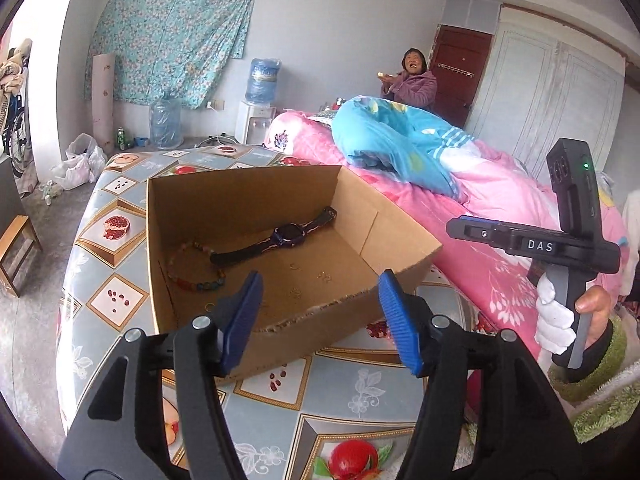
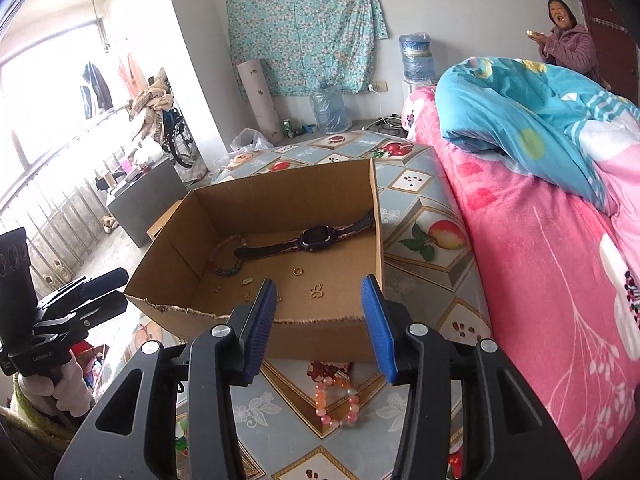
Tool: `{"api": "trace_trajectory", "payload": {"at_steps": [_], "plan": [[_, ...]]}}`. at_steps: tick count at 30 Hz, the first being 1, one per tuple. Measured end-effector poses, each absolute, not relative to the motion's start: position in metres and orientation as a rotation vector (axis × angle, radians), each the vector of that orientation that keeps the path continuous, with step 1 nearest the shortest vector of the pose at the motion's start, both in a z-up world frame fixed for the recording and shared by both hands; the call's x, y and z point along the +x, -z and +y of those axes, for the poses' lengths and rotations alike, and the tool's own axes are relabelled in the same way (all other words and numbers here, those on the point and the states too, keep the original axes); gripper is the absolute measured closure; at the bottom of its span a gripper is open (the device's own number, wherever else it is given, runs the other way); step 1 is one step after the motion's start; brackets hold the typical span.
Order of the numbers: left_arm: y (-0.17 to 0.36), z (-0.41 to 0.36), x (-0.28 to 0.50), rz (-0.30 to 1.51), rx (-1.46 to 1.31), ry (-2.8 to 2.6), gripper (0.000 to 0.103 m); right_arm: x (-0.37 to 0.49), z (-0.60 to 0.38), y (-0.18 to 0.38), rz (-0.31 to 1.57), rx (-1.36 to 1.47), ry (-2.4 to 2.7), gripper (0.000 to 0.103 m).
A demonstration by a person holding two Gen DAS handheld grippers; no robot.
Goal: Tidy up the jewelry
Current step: 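Move the right gripper down toward the pink-orange bead bracelet beside the box, then close the right gripper on the pink-orange bead bracelet and drag it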
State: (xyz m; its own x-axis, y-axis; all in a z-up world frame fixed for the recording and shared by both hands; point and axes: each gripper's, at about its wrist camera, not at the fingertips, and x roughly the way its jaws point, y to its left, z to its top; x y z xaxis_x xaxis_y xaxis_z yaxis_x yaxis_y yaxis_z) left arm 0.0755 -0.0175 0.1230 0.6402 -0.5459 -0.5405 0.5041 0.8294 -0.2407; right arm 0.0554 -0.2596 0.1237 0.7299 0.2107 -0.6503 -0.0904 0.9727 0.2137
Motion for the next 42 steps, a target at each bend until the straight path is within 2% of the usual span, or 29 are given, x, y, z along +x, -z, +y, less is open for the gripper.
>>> {"api": "trace_trajectory", "payload": {"at_steps": [11, 23, 33, 35, 36, 42], "plan": [[-0.095, -0.026, 0.040, 0.722, -0.013, 0.639, 0.041, 0.021, -0.280, -0.080, 0.874, 0.201, -0.059, 0.059], [-0.014, -0.063, 0.047, 0.921, 0.126, 0.531, 0.041, 0.032, -0.275, -0.010, 1.037, 0.206, -0.052, 0.060], [-0.003, -0.064, 0.056, 0.978, 0.137, 0.469, 0.041, 0.060, -0.251, 0.009, 1.084, 0.087, -0.086, 0.077], [-0.002, -0.062, 0.057, 0.982, 0.134, 0.464, 0.041, 0.061, -0.249, 0.008, 1.086, 0.060, -0.073, 0.085], [-0.001, -0.061, 0.057, 0.983, 0.132, 0.461, 0.041, 0.062, -0.249, 0.008, 1.094, 0.065, -0.077, 0.093], [-0.001, -0.051, 0.059, 0.978, 0.114, 0.427, 0.041, 0.062, -0.234, 0.004, 1.111, 0.119, -0.148, 0.093]]}}
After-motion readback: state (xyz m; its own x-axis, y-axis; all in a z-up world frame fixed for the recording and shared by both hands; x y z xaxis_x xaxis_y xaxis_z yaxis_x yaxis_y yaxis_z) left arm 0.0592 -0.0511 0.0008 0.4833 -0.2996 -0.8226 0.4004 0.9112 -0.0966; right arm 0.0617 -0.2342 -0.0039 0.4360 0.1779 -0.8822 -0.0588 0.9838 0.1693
